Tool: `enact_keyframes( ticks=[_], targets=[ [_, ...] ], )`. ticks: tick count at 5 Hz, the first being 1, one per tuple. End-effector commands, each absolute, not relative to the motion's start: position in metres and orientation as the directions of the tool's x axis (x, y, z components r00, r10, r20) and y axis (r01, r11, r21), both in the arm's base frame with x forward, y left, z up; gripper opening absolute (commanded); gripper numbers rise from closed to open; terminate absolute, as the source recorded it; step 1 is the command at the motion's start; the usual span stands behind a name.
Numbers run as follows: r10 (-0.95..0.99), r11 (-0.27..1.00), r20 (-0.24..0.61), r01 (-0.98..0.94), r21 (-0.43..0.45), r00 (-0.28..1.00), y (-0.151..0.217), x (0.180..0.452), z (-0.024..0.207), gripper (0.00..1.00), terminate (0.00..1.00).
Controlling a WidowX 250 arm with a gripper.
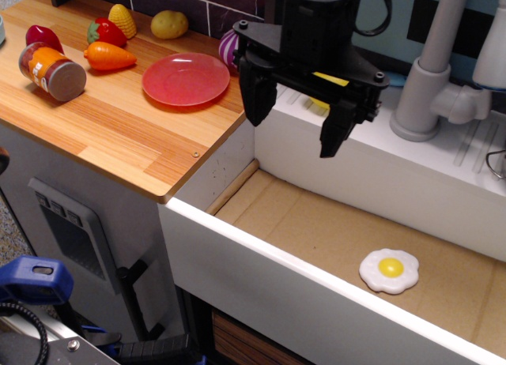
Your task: Put lemon on plate
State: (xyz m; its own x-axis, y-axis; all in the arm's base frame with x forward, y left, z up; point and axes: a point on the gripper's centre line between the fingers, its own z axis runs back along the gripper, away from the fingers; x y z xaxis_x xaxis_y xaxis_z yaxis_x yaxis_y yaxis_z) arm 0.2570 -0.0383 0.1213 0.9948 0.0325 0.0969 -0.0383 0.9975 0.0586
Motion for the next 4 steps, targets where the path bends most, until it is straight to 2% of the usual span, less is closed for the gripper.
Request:
enact_keyframes(
  ticks=[1,2,3,4],
  targets=[
    [0.033,0.998,0.097,-0.038,0.059,0.995,-0.038,0.257,0.121,1.0,0.0],
    [-0.013,0.997,0.185,-0.002,0.076,0.983,-0.029,0.284,0.116,1.0,0.0],
    [-0.143,0.988,0.25,0.122,0.099,0.958,-0.021,0.309,0.115,1.0,0.0],
    [-0.361,0.932,0.278,0.335,0.139,0.89,-0.012,0.339,0.119,1.0,0.0]
  ],
)
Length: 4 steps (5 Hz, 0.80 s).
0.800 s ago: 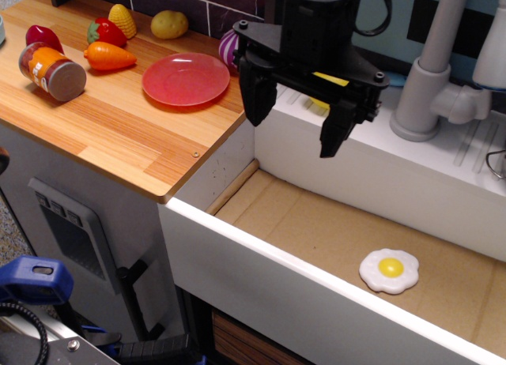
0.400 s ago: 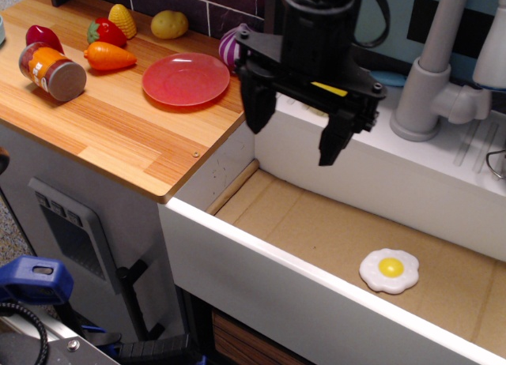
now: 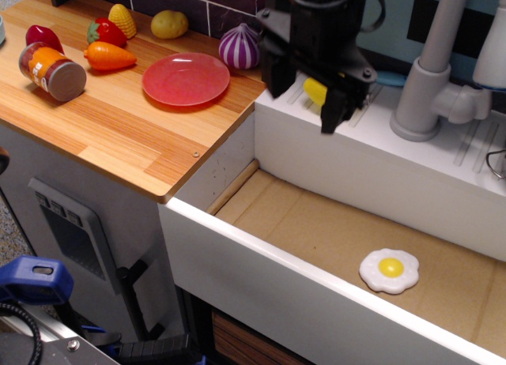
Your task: Put lemon on plate
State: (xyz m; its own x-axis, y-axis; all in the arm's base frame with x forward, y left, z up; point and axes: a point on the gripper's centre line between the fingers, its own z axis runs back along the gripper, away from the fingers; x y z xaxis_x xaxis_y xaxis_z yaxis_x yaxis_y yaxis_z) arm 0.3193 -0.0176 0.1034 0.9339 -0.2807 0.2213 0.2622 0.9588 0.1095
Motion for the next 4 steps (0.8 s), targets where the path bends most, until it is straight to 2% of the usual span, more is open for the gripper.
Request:
enact_keyframes(
  ticks=[1,2,3,4],
  targets=[
    [-0.56,0.828,0.286,0.513,0.228,0.778,-0.003,0.365,0.116,1.0,0.0],
    [-0.661,0.75,0.27,0.614,0.246,0.7,0.008,0.381,0.102,1.0,0.0],
    [-0.723,0.69,0.261,0.649,0.321,0.64,0.015,0.399,0.094,1.0,0.0],
    [-0.759,0.651,0.292,0.675,0.346,0.582,0.023,0.416,0.082,1.0,0.0]
  ],
)
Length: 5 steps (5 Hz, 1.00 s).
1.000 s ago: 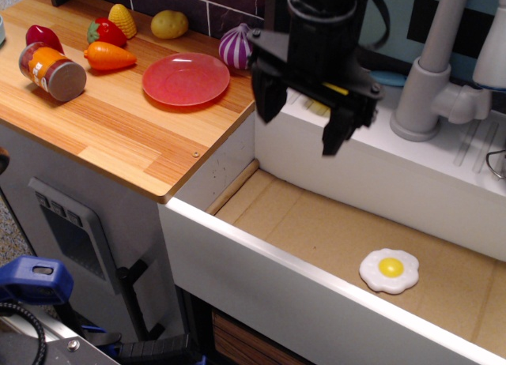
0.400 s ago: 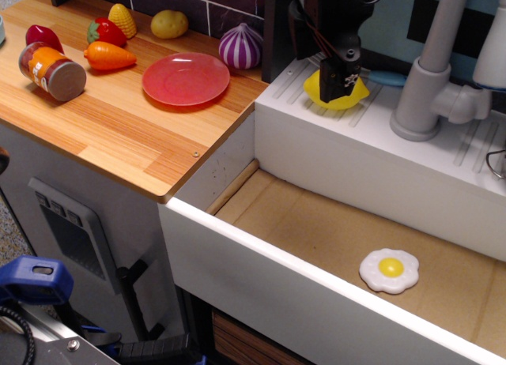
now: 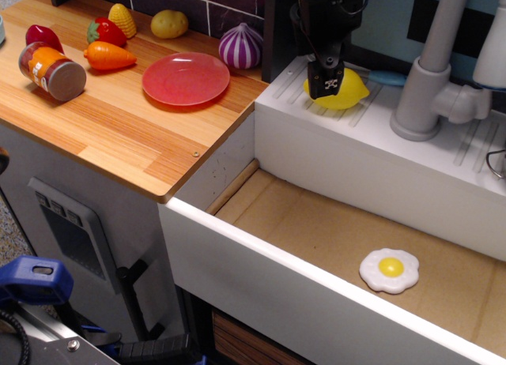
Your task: Put lemon on plate
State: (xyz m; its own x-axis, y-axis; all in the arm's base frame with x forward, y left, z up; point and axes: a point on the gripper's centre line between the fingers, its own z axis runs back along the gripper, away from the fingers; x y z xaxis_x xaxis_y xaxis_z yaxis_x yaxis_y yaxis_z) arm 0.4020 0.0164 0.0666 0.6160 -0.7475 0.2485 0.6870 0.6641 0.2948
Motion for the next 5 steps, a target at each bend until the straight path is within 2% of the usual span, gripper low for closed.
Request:
enact_keyframes(
  ticks=[1,3,5],
  targets=[
    [-0.784,0.621,0.323,0.687,0.378,0.531,0.027,0.438,0.069,1.0,0.0],
    [-0.797,0.601,0.341,0.708,0.372,0.498,0.028,0.458,0.059,1.0,0.0],
    [-0.759,0.641,0.379,0.706,0.3,0.529,0.024,0.448,0.045,1.0,0.0]
  ],
)
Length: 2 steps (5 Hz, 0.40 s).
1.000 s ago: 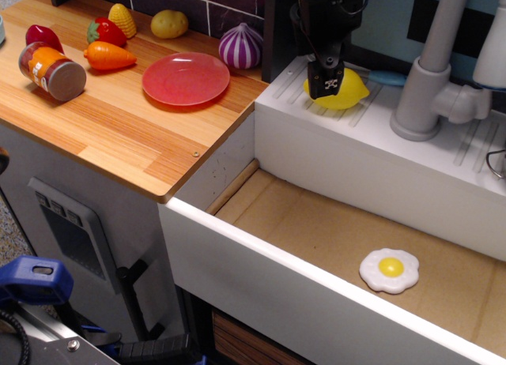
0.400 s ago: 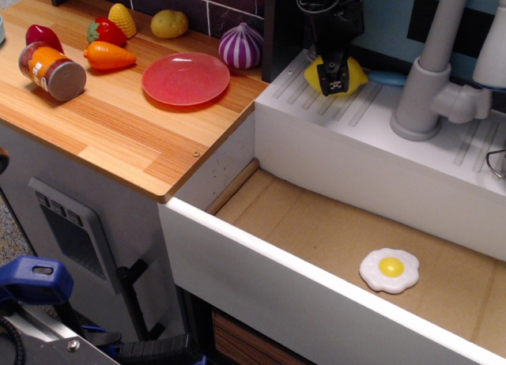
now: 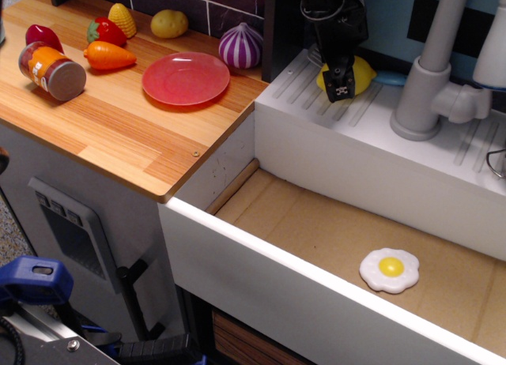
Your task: Put lemon on plate
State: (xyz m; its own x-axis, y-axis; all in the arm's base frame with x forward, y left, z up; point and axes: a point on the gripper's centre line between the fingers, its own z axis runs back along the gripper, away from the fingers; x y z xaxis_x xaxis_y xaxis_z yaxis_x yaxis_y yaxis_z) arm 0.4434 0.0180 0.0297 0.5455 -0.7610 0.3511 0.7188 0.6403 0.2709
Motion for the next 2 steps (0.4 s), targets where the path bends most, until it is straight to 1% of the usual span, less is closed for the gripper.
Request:
enact_keyframes(
  ticks=[1,2],
  targets=[
    [-0.74,0.662,0.386,0.696,0.277,0.551,0.021,0.442,0.0411,1.0,0.0],
    [-0.713,0.69,0.396,0.678,0.253,0.578,0.0155,0.4361,0.0356,1.0,0.0]
  ],
)
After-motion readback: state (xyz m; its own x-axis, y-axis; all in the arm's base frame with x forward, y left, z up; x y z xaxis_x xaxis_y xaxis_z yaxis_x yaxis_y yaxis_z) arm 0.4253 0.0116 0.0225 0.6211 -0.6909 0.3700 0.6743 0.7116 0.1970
